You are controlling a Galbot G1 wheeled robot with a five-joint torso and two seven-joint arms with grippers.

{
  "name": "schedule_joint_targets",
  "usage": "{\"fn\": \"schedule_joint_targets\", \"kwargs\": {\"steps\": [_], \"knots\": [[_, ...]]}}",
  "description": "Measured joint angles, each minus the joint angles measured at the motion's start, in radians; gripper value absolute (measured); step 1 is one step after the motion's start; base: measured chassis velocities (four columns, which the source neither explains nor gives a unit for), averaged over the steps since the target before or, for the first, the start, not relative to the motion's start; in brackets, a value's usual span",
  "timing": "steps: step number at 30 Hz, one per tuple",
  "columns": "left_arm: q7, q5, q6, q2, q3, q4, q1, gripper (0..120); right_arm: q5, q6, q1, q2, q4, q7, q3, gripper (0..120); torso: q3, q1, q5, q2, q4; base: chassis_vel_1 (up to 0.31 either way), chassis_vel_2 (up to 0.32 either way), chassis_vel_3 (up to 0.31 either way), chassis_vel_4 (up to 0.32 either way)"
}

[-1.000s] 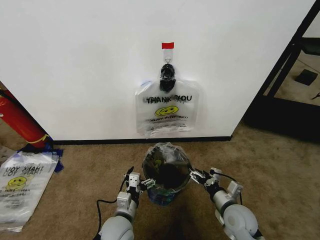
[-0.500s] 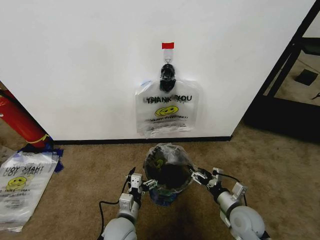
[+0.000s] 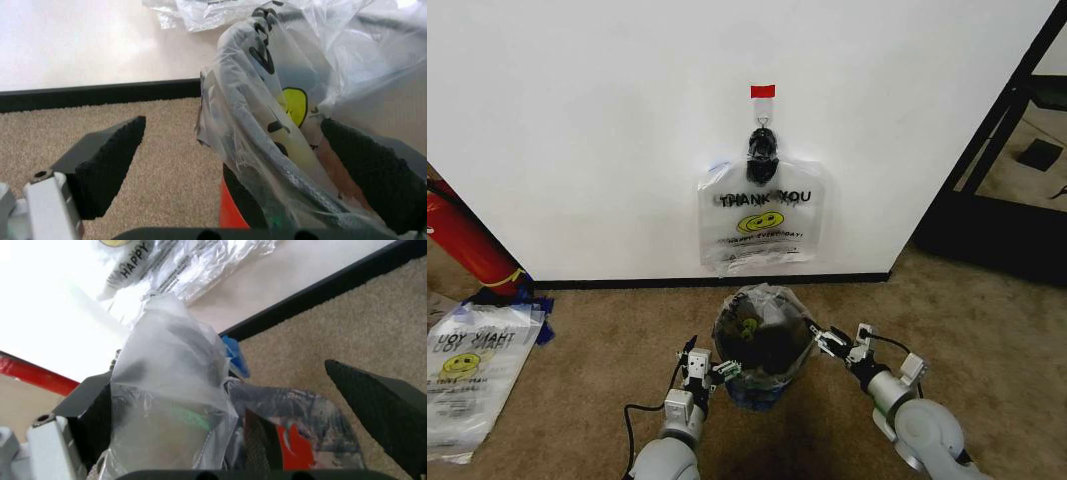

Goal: Pick up the garbage bag from the wall and place it over the trash bin.

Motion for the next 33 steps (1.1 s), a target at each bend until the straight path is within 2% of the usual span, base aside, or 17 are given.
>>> {"fn": "schedule_joint_targets", "kwargs": {"steps": [33], "knots": [[0.0,0.02,-0.009,-0.019,0.011,0.039,0.002,100,0.112,0.01,-0.048,-0.001,0.061,-0.042,0.116,100,0.0,0.0,-0.0001,0.0,0.0,0.0,0.0,0.0,0.0]]}}
